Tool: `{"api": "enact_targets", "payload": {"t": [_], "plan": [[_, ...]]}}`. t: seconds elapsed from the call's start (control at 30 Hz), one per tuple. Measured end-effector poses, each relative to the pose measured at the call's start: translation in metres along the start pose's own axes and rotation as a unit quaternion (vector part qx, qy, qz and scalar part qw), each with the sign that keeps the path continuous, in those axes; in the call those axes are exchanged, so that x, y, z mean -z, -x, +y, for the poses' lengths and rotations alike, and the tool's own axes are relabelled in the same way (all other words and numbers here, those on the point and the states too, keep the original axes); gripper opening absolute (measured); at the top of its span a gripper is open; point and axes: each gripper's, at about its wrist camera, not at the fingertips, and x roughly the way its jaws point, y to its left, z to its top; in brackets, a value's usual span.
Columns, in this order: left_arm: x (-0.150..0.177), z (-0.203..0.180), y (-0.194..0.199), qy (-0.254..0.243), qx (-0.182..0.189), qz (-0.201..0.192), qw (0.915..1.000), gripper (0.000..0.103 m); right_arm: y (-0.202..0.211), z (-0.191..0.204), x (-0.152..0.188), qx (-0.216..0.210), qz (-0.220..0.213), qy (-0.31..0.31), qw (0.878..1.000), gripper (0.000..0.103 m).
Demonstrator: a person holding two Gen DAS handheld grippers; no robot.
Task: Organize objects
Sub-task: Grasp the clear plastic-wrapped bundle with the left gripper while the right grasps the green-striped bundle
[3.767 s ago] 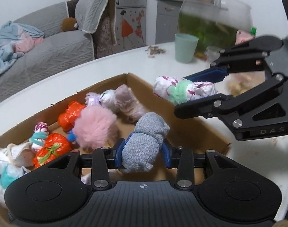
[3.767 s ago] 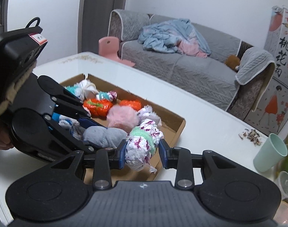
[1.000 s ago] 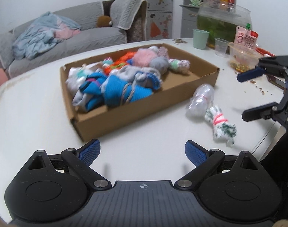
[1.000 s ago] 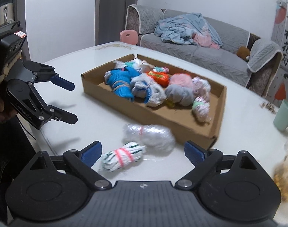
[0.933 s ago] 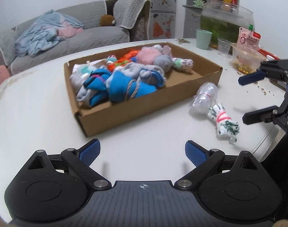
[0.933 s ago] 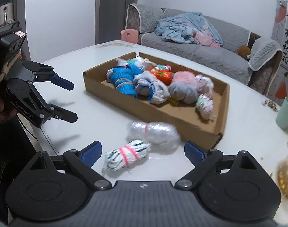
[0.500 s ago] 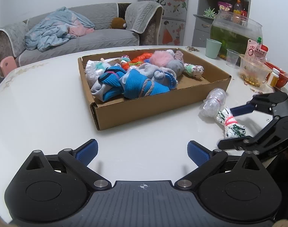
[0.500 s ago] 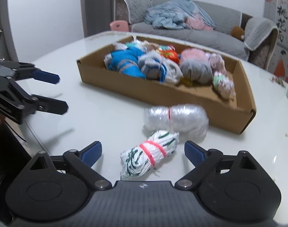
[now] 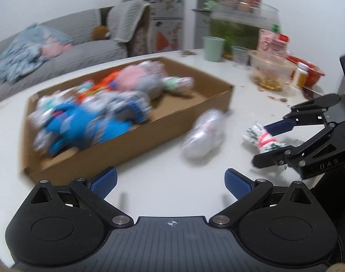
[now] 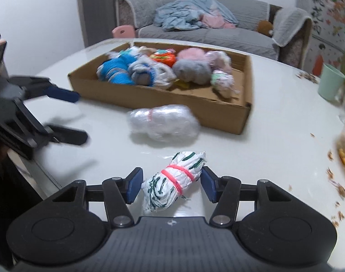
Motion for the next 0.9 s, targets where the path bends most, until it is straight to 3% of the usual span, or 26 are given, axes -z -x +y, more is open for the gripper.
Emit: {"api": "enact_targets", "payload": {"t": [0.13, 0.17, 0.23, 0.3, 0.4, 0.5, 0.6, 0.77, 0.9], "plan": [[-0.014, -0.028, -0.027, -0.037, 0.007, 0.003, 0.9993, 0.101, 0.002, -0.01, 0.003, 0.005, 0.0, -0.014, 1.0, 0.055], [-0.016, -0.031, -0.031, -0.04, 0.004, 0.002, 0.9992, 0.102, 0.002, -0.013, 0.003, 0.015, -0.001, -0.016, 1.0, 0.052], [-0.019, -0.03, -0.04, -0.038, 0.004, 0.007, 0.9993, 0.102, 0.005, -0.018, 0.005, 0.012, -0.003, -0.028, 1.0, 0.06], [-0.022, -0.028, -0.049, -0.033, 0.011, 0.015, 0.9993, 0.102, 0.007, -0.021, 0.006, 0.014, -0.005, -0.029, 0.999, 0.059], [-0.023, -0.028, -0.06, -0.032, 0.029, 0.027, 0.9987, 0.101, 0.005, -0.018, 0.007, 0.019, 0.001, -0.019, 1.0, 0.054], [-0.022, -0.029, -0.063, -0.025, 0.042, 0.023, 0.9985, 0.1, 0.005, -0.017, 0.008, 0.02, 0.003, -0.01, 1.0, 0.043], [-0.026, -0.033, -0.062, -0.033, 0.053, 0.023, 0.9978, 0.089, 0.007, -0.02, 0.009, 0.017, 0.001, -0.014, 1.0, 0.036], [-0.035, -0.039, -0.062, -0.036, 0.077, 0.028, 0.996, 0.041, 0.006, -0.02, 0.008, 0.015, 0.002, -0.016, 1.0, 0.033], [-0.035, -0.041, -0.061, -0.034, 0.082, 0.032, 0.9955, 0.035, 0.007, -0.023, 0.009, 0.011, 0.002, -0.023, 1.0, 0.033]]}}
